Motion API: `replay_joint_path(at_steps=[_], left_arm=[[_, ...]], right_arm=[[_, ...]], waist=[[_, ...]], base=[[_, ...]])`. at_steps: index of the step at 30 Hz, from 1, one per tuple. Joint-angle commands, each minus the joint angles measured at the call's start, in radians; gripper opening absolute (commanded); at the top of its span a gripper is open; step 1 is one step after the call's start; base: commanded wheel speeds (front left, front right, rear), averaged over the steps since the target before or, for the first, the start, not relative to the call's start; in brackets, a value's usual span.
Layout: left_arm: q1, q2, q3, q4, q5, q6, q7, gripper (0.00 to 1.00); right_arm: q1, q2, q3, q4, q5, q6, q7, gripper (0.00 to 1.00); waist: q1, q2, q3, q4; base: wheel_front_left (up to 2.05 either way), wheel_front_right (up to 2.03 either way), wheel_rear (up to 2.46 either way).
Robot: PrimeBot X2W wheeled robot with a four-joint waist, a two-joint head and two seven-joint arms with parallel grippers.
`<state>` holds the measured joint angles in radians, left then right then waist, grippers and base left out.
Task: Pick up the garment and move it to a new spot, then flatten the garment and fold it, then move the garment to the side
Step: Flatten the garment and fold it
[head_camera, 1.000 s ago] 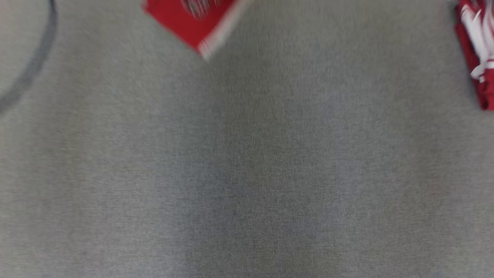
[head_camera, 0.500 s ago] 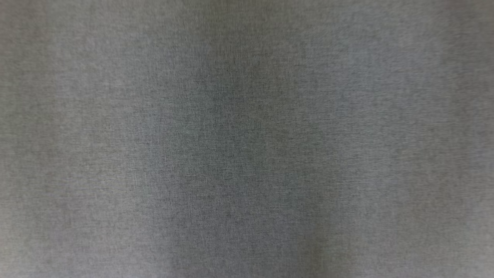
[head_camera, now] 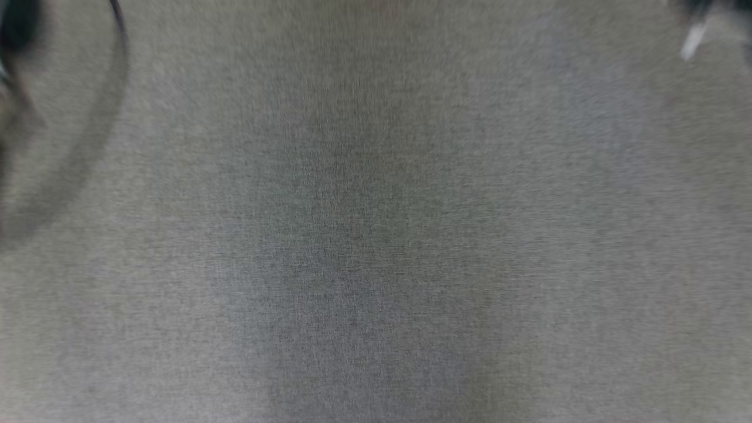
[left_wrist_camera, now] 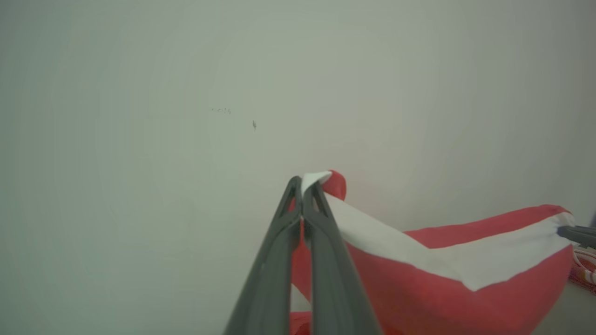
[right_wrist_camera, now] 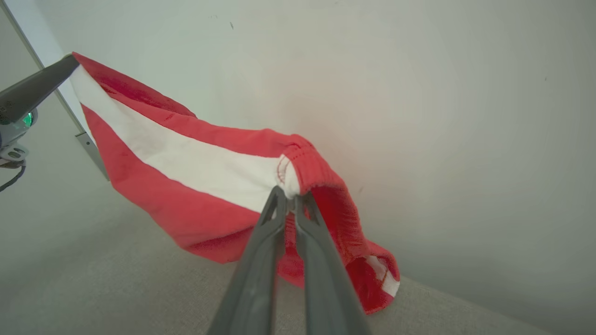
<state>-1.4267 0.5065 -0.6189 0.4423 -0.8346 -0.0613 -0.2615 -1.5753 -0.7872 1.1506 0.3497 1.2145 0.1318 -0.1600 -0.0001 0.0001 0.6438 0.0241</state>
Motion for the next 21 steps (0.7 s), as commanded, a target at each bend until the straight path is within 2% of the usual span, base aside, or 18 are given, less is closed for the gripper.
replay_joint_path(at_steps=[1,4,7,11,14,16,17,21], left_arm=[[0.037,0.007,0.006,-0.020,0.017,0.010,-0.004,0.00],[0.266,0.007,0.067,-0.164,0.033,0.082,-0.003,0.00],[0.495,-0.005,0.133,-0.284,0.028,0.133,-0.004,0.00],[0.802,-0.053,0.221,-0.396,0.043,0.177,-0.004,0.00],[1.000,-0.096,0.304,-0.430,0.064,0.181,-0.004,0.00],[1.117,-0.140,0.348,-0.433,0.073,0.156,-0.004,0.00],[1.216,-0.167,0.375,-0.416,0.093,0.129,-0.004,0.00],[1.367,-0.247,0.451,-0.381,0.120,0.088,-0.004,0.00]], right_arm=[[0.020,-0.007,0.004,-0.011,0.009,-0.003,-0.012,0.00],[0.156,-0.038,0.042,-0.077,0.032,-0.003,-0.056,0.00],[0.302,-0.072,0.063,-0.133,0.054,-0.003,-0.085,0.00],[0.502,-0.106,0.076,-0.180,0.040,-0.003,-0.103,0.00],[0.631,-0.113,0.059,-0.204,0.019,-0.003,-0.105,0.00],[0.719,-0.120,0.029,-0.220,0.002,-0.003,-0.105,0.00],[0.807,-0.129,-0.011,-0.227,-0.017,-0.003,-0.105,0.00],[0.967,-0.138,-0.084,-0.234,-0.076,-0.003,-0.106,0.00]], waist=[[0.0001,-0.0001,-0.059,-0.006],[0.0001,-0.0001,-0.123,-0.013],[0.0001,-0.0001,-0.182,-0.019],[0.0001,-0.0001,-0.249,-0.023],[0.0001,-0.0001,-0.286,-0.029],[0.0001,-0.0001,-0.313,-0.029],[0.0001,-0.0001,-0.341,-0.030],[0.0001,-0.0001,-0.397,-0.029]], base=[[0.00,0.00,0.00],[0.00,0.00,0.00],[0.00,0.00,0.00],[0.00,0.00,0.00],[0.00,0.00,0.00],[0.00,0.00,0.00],[0.00,0.00,0.00],[0.00,0.00,0.00]])
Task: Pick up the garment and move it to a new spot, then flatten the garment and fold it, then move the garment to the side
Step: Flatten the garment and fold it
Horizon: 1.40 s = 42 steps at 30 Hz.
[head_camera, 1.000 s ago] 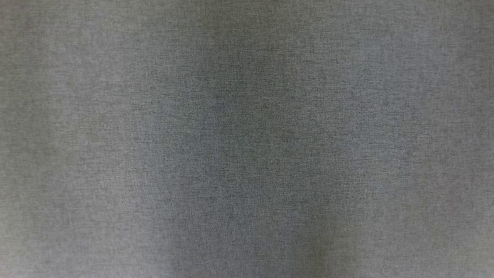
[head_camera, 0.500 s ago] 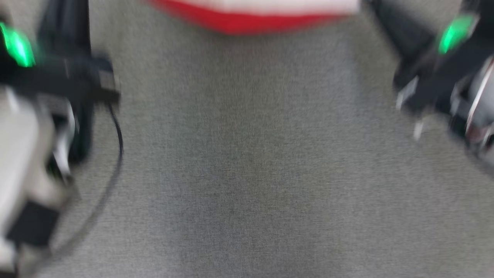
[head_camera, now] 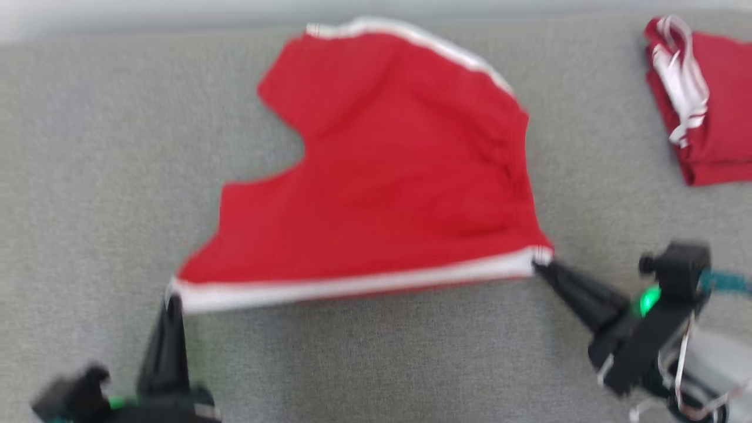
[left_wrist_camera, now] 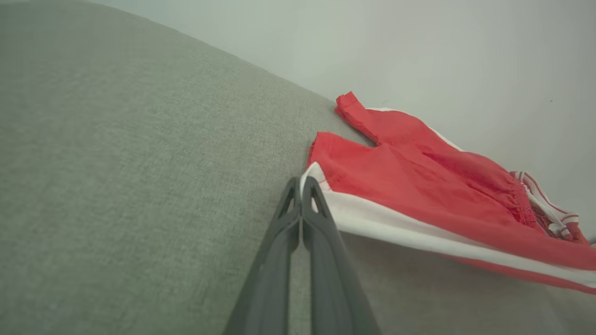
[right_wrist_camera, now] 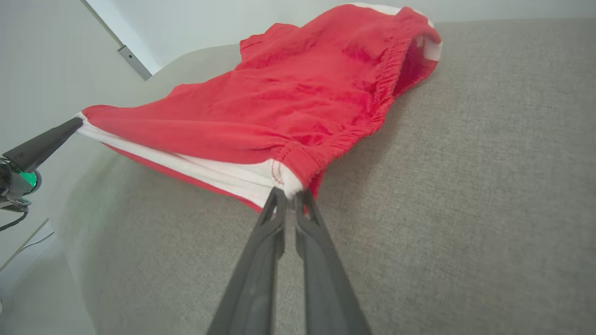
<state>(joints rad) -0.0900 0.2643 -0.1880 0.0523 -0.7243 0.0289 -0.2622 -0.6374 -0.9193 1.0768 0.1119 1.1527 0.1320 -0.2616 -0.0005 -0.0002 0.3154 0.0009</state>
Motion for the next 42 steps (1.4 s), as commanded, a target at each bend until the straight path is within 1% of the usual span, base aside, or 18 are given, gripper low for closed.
replay_joint_path(at_steps=[1,3,8,12,15,20,24,27,32,37,42], left_arm=[[0.062,-0.023,0.036,0.018,0.018,-0.015,-0.003,0.00],[0.114,-0.048,0.051,0.041,0.048,-0.033,-0.003,0.00],[0.209,-0.093,0.112,0.085,0.095,-0.073,-0.003,0.00],[0.275,-0.112,0.160,0.107,0.126,-0.097,-0.003,0.00],[0.321,-0.119,0.185,0.112,0.151,-0.105,-0.004,0.00],[0.354,-0.130,0.200,0.108,0.185,-0.123,-0.004,0.00],[0.336,-0.131,0.193,0.097,0.212,-0.130,-0.004,0.00],[0.300,-0.106,0.168,0.091,0.242,-0.139,-0.002,0.00],[0.169,-0.034,0.116,0.057,0.295,-0.148,0.051,0.00],[-0.033,0.053,0.075,0.026,0.322,-0.153,0.150,0.00],[-0.262,0.143,0.018,0.079,0.304,-0.157,0.236,0.00]], right_arm=[[0.066,-0.009,-0.031,0.005,-0.031,-0.003,-0.004,0.00],[0.146,0.009,-0.086,0.003,-0.025,-0.003,-0.004,0.00],[0.338,0.032,-0.167,-0.027,-0.051,-0.003,-0.004,0.00],[0.483,0.044,-0.201,-0.055,-0.061,-0.004,-0.005,0.00],[0.567,0.049,-0.219,-0.076,-0.069,-0.004,-0.005,0.00],[0.642,0.074,-0.242,-0.106,-0.085,-0.004,-0.001,0.00],[0.652,0.095,-0.257,-0.121,-0.101,-0.004,0.009,0.00],[0.642,0.111,-0.283,-0.133,-0.099,-0.003,0.017,0.00],[0.578,0.144,-0.314,-0.144,-0.092,-0.003,0.029,0.00],[0.466,0.184,-0.326,-0.125,-0.085,-0.003,0.048,0.00],[0.334,0.239,-0.338,-0.056,-0.077,-0.003,0.053,0.00]], waist=[[0.0005,0.0002,-0.080,-0.007],[0.0005,0.0002,-0.105,-0.008],[0.0005,0.0002,-0.164,-0.001],[0.0005,0.0002,-0.215,0.005],[0.0005,0.0002,-0.239,0.006],[0.0005,0.0002,-0.250,0.003],[0.0005,0.0002,-0.249,-0.005],[0.0005,0.0002,-0.244,-0.019],[0.0005,0.0002,-0.216,-0.061],[0.0005,0.0002,-0.142,-0.110],[0.0005,0.0002,-0.045,-0.162]], base=[[0.00,0.00,0.00],[0.00,0.00,0.00],[0.00,0.00,0.00],[0.00,0.00,0.00],[0.00,0.00,0.00],[0.00,0.00,0.00],[0.00,0.00,0.00],[0.00,0.00,0.00],[0.00,0.00,0.00],[0.00,0.00,0.00],[0.00,0.00,0.00]])
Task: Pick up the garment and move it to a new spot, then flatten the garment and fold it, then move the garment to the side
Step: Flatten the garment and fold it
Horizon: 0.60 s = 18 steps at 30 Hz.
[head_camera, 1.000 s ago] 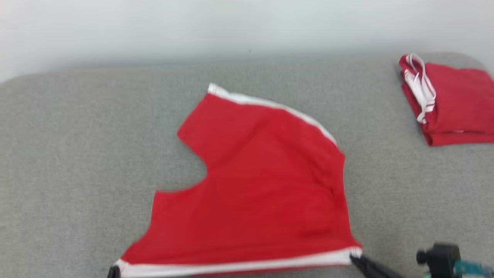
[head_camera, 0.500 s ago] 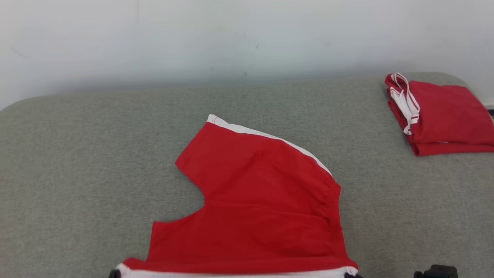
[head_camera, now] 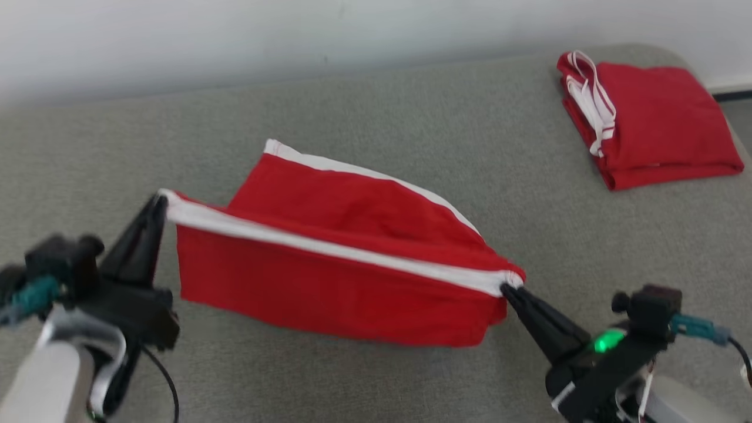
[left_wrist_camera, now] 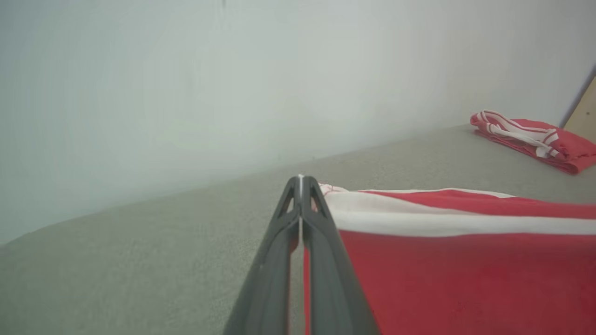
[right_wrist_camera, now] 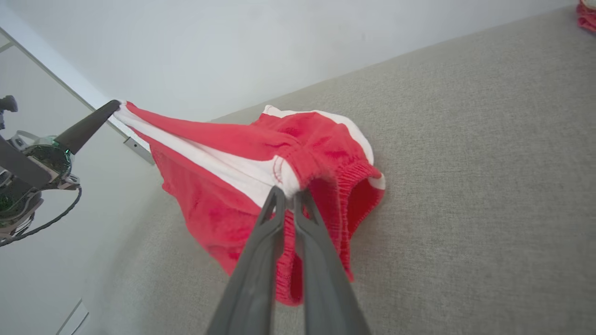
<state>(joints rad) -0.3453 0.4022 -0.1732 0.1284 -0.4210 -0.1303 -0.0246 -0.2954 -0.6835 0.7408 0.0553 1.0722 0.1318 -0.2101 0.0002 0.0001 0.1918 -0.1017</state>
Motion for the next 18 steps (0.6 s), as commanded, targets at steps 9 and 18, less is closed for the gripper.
replay_joint_path(at_steps=[9,18], left_arm=[[-0.345,0.128,-0.160,0.197,-0.068,0.002,0.090,0.00],[-0.547,0.155,-0.292,0.400,-0.105,0.002,0.062,0.00]], right_arm=[[-0.208,0.108,0.034,0.129,-0.008,-0.003,-0.018,0.00],[-0.310,0.183,0.073,0.203,-0.038,-0.003,-0.043,0.00]], waist=[[-0.0002,-0.0001,0.203,-0.146],[-0.0002,-0.0001,0.251,-0.193]], base=[[0.00,0.00,0.00],[0.00,0.00,0.00]])
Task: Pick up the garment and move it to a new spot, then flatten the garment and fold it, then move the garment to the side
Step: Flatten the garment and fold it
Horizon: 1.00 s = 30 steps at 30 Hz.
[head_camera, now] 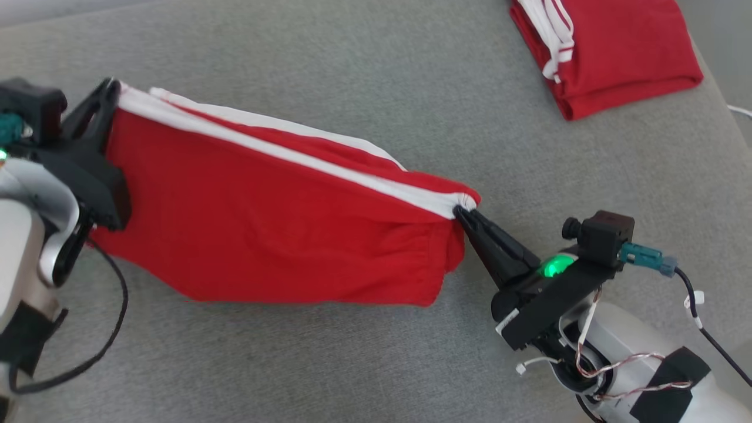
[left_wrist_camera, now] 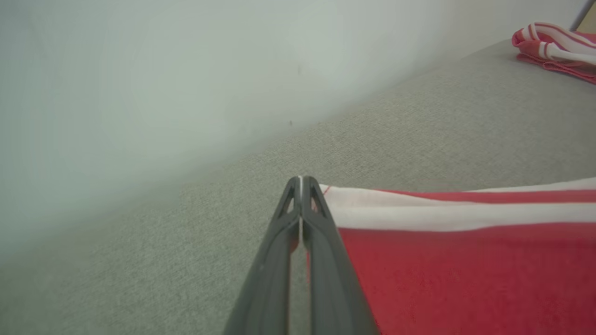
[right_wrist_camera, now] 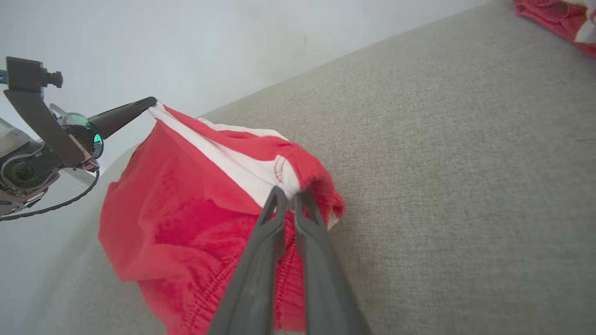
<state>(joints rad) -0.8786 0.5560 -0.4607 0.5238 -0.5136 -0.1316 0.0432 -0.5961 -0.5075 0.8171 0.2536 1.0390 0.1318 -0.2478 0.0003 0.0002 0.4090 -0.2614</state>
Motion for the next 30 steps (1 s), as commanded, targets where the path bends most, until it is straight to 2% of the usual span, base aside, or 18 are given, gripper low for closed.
replay_joint_path(at_steps=[1,9,10,11,12,13,14,18,20,24,30], left_arm=[[-0.030,-0.002,-0.022,0.021,-0.014,0.003,-0.009,0.00],[-0.115,-0.010,-0.126,0.131,-0.040,0.003,-0.055,0.00],[-0.122,-0.012,-0.134,0.149,-0.047,0.003,-0.064,0.00],[-0.124,-0.017,-0.142,0.164,-0.051,0.003,-0.076,0.00],[-0.127,-0.021,-0.151,0.177,-0.053,0.003,-0.090,0.31],[-0.128,-0.021,-0.161,0.190,-0.054,0.003,-0.101,0.93],[-0.126,-0.023,-0.167,0.203,-0.061,0.003,-0.117,1.00],[-0.106,-0.028,-0.181,0.236,-0.083,0.003,-0.180,1.00],[-0.081,-0.024,-0.180,0.247,-0.101,0.003,-0.224,1.00],[-0.036,-0.027,-0.179,0.245,-0.120,0.003,-0.263,1.00],[0.029,-0.015,-0.194,0.228,-0.143,0.003,-0.276,1.00]], right_arm=[[-0.013,0.012,-0.004,0.011,-0.006,-0.003,-0.008,0.00],[-0.041,0.028,0.012,0.030,-0.027,-0.003,-0.015,0.01],[-0.043,0.030,0.011,0.032,-0.030,-0.003,-0.016,0.47],[-0.041,0.033,0.008,0.033,-0.030,-0.003,-0.017,1.00],[-0.036,0.033,0.004,0.033,-0.029,-0.003,-0.016,1.00],[-0.030,0.029,0.000,0.031,-0.034,-0.003,-0.017,1.00],[-0.023,0.022,-0.007,0.028,-0.042,-0.003,-0.017,1.00],[0.027,0.006,-0.098,-0.011,-0.083,-0.003,-0.018,1.00],[0.081,0.007,-0.195,-0.048,-0.139,-0.003,-0.018,1.00],[0.166,0.060,-0.367,-0.109,-0.246,-0.003,-0.017,1.00],[0.339,0.199,-0.591,-0.202,-0.430,-0.003,-0.016,1.00]], waist=[[-0.0003,-0.0002,0.035,-0.036],[-0.0003,-0.0002,0.037,-0.046],[-0.0003,-0.0002,0.034,-0.047],[-0.0003,-0.0002,0.028,-0.046],[-0.0003,-0.0002,0.022,-0.045],[-0.0003,-0.0002,0.013,-0.043],[-0.0003,-0.0002,0.003,-0.040],[-0.0003,-0.0002,-0.044,-0.028],[-0.0003,-0.0002,-0.077,-0.019],[-0.0003,-0.0002,-0.112,-0.005],[-0.0003,-0.0002,-0.151,0.013]], base=[[0.00,0.00,0.00],[0.00,0.00,0.00],[0.00,0.00,0.00],[0.00,0.00,0.00],[0.00,0.00,0.00],[0.00,0.00,0.00],[0.00,0.00,0.00],[0.00,0.00,0.00],[0.00,0.00,0.00],[0.00,0.00,0.00],[0.00,0.00,0.00]])
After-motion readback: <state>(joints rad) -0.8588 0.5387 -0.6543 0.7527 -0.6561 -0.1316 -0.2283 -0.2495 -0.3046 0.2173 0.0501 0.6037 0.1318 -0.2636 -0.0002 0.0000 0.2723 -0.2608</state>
